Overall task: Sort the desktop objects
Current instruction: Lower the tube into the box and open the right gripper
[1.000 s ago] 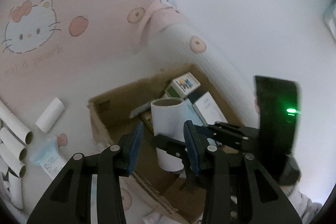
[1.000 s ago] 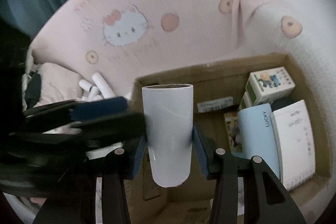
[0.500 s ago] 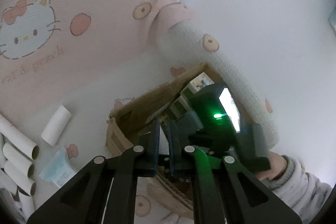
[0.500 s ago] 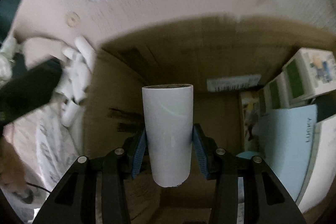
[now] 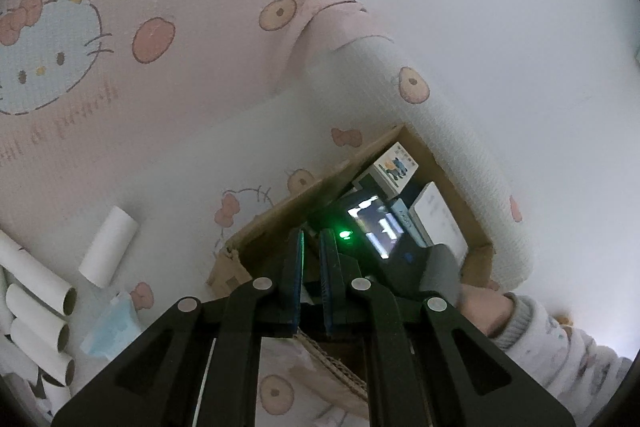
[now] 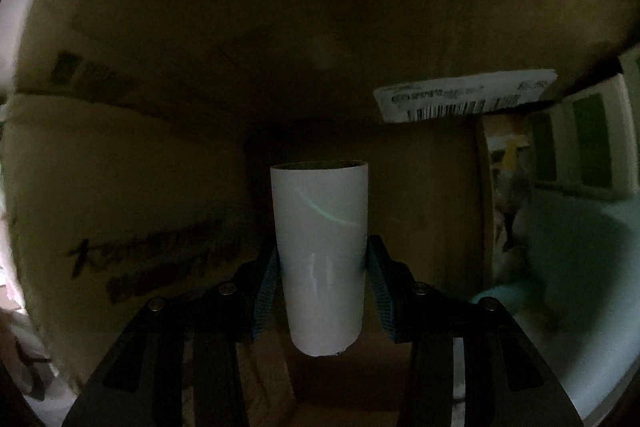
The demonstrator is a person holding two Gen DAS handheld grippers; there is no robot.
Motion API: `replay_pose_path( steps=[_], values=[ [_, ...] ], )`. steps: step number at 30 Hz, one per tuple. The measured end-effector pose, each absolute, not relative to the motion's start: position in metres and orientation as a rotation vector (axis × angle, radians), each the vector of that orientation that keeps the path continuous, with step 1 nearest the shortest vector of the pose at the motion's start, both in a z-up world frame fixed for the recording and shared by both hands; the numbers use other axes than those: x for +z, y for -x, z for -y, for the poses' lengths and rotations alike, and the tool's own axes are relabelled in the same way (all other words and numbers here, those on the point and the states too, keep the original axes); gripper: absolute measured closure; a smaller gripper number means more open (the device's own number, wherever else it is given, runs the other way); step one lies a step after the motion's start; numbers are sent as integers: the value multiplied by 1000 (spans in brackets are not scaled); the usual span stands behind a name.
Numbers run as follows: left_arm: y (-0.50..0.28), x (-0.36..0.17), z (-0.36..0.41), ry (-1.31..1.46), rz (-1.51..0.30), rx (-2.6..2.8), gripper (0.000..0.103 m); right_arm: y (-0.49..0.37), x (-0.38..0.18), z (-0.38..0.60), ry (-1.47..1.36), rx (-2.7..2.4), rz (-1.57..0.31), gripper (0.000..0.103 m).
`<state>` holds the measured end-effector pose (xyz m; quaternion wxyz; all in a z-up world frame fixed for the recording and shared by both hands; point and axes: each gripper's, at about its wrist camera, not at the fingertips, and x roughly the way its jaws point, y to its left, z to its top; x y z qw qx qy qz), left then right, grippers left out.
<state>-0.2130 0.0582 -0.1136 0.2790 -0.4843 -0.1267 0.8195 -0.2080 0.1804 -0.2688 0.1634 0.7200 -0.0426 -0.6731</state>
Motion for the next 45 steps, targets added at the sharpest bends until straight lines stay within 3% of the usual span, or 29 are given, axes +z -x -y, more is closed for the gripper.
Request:
replay_pose_path(
  steps=[4, 11, 15, 18, 29, 40, 45],
  values=[
    [219, -112, -55, 1301, 362, 2178, 94, 210, -284, -183, -2090, -1859, 182, 62],
    [225, -111, -56, 1300, 365, 2167, 94, 205, -307, -207, -2160, -1768, 513, 62],
    [224, -111, -58, 1306, 334, 2164, 94, 200, -305, -205, -2104, -1786, 491, 62],
    [223, -114, -59, 1319, 333, 2156, 94, 198, -307, -198, -2088, -1766, 474, 75],
    [220, -118, -64, 1339, 321, 2151, 94, 193, -305, -190, -2035, -1849, 398, 76],
    [209, -111, -68, 1342, 310, 2141, 94, 184, -300, -178, -2013, -1920, 350, 84],
    [198, -101, -69, 1321, 306, 2162, 79, 165, -261, -180, -1974, -2051, 247, 84]
  ],
)
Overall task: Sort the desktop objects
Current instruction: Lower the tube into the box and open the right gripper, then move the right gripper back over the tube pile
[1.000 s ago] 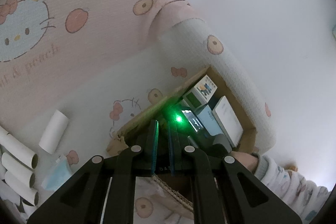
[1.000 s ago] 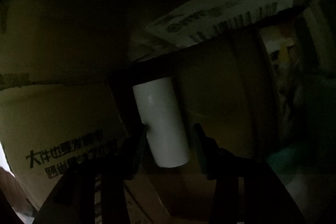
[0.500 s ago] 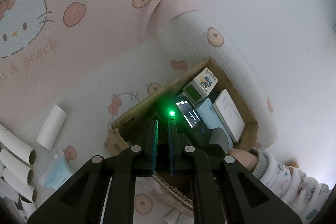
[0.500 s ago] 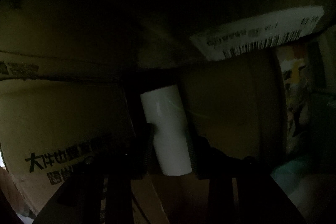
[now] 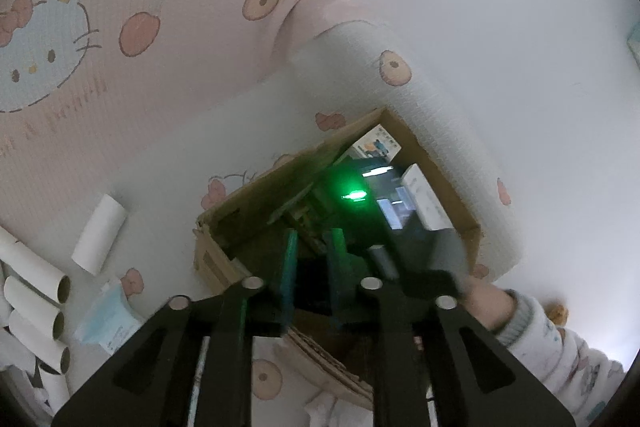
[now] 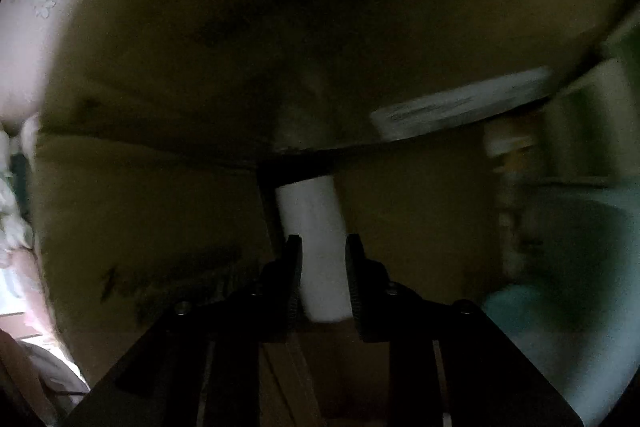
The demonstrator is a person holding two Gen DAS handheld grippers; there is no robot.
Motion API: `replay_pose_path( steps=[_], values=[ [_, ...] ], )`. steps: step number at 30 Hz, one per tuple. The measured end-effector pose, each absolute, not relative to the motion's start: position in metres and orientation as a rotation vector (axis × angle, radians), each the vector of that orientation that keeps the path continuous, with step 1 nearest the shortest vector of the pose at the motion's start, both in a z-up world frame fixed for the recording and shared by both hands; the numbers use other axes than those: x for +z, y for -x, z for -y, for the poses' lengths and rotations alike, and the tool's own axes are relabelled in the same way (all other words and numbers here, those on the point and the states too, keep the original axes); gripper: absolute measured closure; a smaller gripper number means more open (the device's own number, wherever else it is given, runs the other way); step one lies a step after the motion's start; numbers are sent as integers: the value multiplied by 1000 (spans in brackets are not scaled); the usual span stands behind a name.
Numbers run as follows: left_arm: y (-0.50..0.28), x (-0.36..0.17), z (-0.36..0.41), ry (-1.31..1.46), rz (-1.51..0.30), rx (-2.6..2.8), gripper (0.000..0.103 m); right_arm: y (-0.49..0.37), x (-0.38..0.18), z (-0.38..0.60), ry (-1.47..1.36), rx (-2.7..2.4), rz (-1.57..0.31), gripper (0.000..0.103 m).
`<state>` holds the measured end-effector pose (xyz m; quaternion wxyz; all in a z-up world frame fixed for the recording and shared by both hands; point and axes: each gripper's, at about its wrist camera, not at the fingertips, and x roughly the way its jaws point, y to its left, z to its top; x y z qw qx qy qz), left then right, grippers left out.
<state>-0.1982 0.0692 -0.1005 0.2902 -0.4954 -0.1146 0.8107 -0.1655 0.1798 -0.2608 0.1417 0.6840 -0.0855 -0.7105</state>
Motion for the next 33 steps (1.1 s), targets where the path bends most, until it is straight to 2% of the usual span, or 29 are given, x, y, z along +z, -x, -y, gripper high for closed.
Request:
replay_pose_path(
  steps=[2, 7, 10, 12, 13, 15, 17, 18, 20, 22, 27, 33],
  values=[
    [194, -98, -70, 1318, 312, 2169, 64, 157, -243, -181, -1939, -2105, 231, 84],
    [173, -88, -73, 1289, 309, 2186, 57, 122, -199, -180, -1880, -2233, 143, 84],
    [160, -86, -76, 1280, 310, 2186, 56, 130, -182, -195, -1834, -2289, 128, 84],
    [150, -85, -76, 1257, 328, 2161, 56, 102, -174, -202, -1795, -2336, 111, 84],
    [145, -84, -76, 1244, 334, 2147, 57, 93, -168, -196, -1775, -2372, 99, 84],
    [136, -84, -76, 1231, 333, 2139, 68, 127, -156, -189, -1746, -2417, 88, 84],
    [130, -86, -77, 1238, 324, 2139, 87, 113, -137, -180, -1725, -2451, 68, 84],
    [128, -87, -78, 1243, 321, 2138, 89, 103, -134, -178, -1713, -2479, 42, 84],
    [124, -91, -80, 1254, 316, 2133, 92, 101, -142, -170, -1695, -2515, 9, 84],
    [121, -94, -83, 1267, 301, 2120, 94, 83, -123, -166, -1677, -2555, -28, 84],
    [106, -92, -87, 1242, 190, 2154, 94, 55, -106, -159, -1662, -2606, -40, 84],
    [86, -91, -75, 1142, 185, 2165, 94, 35, -108, -146, -1674, -2668, -137, 84]
  ],
)
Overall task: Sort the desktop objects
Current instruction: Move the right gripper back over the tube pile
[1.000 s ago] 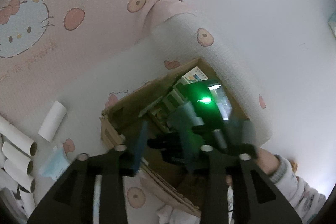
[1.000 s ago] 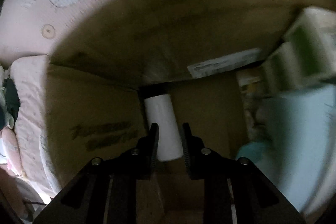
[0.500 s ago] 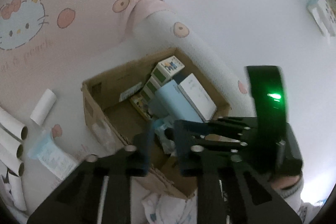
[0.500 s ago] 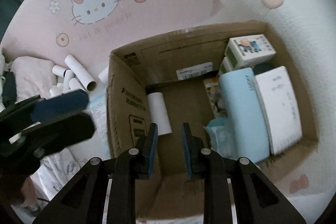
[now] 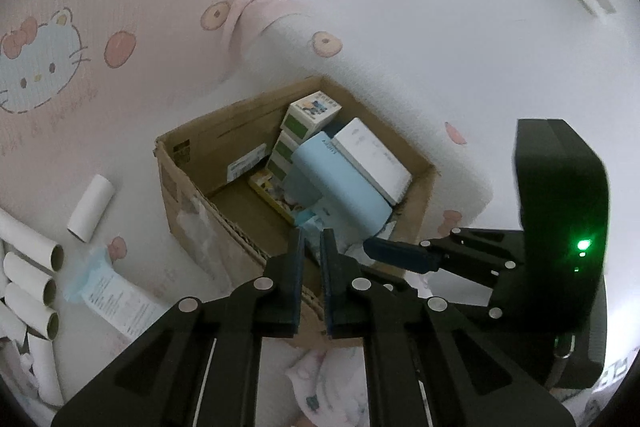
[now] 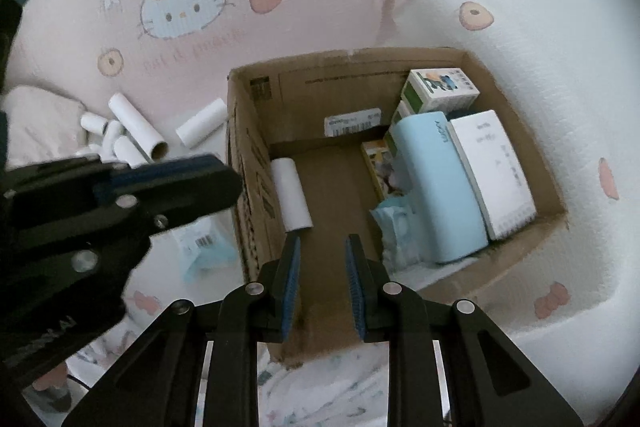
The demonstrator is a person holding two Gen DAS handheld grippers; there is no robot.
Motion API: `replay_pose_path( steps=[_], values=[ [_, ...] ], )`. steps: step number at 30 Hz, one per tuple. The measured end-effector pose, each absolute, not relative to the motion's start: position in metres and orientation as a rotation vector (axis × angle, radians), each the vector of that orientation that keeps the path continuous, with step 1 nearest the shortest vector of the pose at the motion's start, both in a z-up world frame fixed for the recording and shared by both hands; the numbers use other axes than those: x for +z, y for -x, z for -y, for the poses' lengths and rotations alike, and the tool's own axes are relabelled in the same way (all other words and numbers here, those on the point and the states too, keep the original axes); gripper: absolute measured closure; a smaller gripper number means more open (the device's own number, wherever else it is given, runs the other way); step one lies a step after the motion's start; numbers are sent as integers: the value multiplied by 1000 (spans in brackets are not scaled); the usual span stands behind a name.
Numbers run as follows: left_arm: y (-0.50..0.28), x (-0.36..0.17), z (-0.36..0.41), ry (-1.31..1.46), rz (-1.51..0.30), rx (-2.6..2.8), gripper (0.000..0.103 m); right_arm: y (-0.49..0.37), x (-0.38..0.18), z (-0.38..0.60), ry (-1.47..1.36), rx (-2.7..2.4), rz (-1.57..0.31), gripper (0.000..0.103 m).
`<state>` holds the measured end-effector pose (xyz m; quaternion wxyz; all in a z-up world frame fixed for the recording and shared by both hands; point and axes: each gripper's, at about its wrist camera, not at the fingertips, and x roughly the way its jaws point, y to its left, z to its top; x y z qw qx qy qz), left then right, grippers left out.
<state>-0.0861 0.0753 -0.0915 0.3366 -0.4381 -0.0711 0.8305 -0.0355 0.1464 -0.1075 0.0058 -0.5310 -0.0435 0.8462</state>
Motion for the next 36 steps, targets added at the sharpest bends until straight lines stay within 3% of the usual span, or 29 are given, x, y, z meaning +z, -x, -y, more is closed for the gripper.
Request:
replay_pose_path(
  steps=[9, 21, 24, 26, 28, 32, 36],
  values=[
    [71, -125, -34, 1164, 290, 2172, 94, 19, -107, -128, 1644, 2616, 232, 83],
    [72, -198, 40, 1374, 225, 2241, 93, 10, -105, -76, 1523, 2704, 456, 83],
    [72, -210, 51, 1421, 211, 2239, 74, 1, -107, -59, 1464, 2789, 511, 83],
    [68, -212, 56, 1430, 164, 2294, 55, -7, -112, -46, 1429, 2844, 544, 83],
    [62, -210, 60, 1396, 119, 2368, 53, -14, -118, -37, 1418, 2898, 519, 83],
    [53, -217, 75, 1350, 59, 2539, 38, -22, -131, -23, 1449, 2977, 480, 83],
    [62, -236, 96, 1439, 141, 2550, 38, -21, -146, -4, 1456, 3005, 589, 83]
  ],
)
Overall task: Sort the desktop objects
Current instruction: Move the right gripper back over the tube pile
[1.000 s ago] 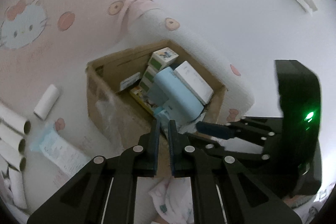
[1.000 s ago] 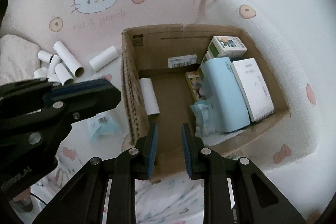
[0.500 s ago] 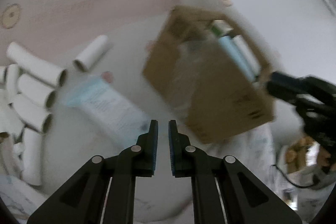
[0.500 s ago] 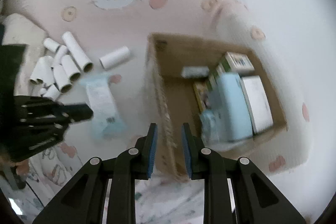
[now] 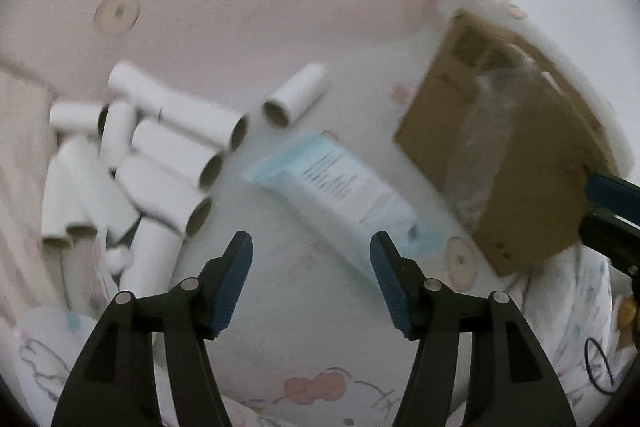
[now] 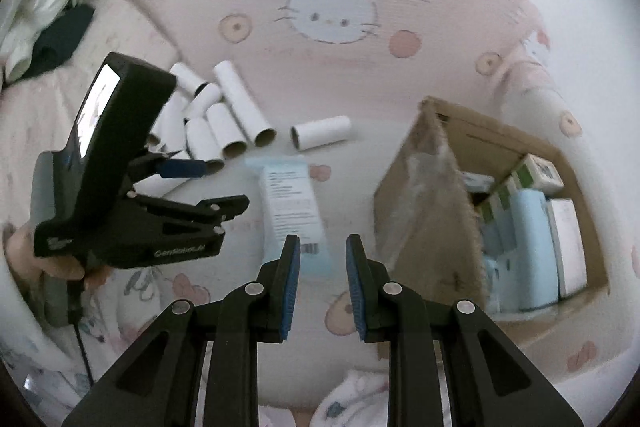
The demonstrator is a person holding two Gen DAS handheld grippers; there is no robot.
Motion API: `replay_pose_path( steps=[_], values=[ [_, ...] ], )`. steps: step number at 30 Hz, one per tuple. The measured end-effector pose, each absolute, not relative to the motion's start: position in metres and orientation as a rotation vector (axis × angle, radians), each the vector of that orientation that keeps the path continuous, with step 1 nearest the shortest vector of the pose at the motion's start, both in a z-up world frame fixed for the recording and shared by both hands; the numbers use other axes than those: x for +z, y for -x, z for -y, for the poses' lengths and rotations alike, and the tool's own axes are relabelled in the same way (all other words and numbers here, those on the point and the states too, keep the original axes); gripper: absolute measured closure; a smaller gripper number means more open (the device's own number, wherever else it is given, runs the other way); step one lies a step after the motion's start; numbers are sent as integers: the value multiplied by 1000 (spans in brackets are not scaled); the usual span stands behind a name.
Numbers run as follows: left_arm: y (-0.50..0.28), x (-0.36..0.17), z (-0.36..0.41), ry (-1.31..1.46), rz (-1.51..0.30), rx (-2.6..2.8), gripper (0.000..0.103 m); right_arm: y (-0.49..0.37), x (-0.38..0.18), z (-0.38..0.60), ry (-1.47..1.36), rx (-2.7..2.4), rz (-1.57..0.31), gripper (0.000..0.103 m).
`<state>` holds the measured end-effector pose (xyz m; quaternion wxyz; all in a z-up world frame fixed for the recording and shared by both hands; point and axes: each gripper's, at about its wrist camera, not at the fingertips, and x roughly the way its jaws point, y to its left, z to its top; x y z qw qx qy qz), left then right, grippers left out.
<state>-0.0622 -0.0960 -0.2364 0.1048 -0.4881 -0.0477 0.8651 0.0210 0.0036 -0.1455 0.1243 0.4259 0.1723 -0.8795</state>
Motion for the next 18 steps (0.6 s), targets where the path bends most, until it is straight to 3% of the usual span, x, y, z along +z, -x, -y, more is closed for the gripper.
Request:
replay_pose_path(
  steps=[6, 12, 16, 18],
  values=[
    [67, -254, 133, 1468, 493, 2535, 37, -4, -162, 9, -1249, -2551, -503, 83],
    [68, -258, 131, 1500, 518, 2507, 35, 28, -172, 22, -1318, -2481, -366, 83],
    [67, -258, 138, 1496, 566, 2570, 35, 47, -178, 39, -1328, -2460, -371, 83],
    [67, -257, 146, 1486, 609, 2614, 45, 55, -178, 48, -1313, -2451, -364, 83]
  ],
)
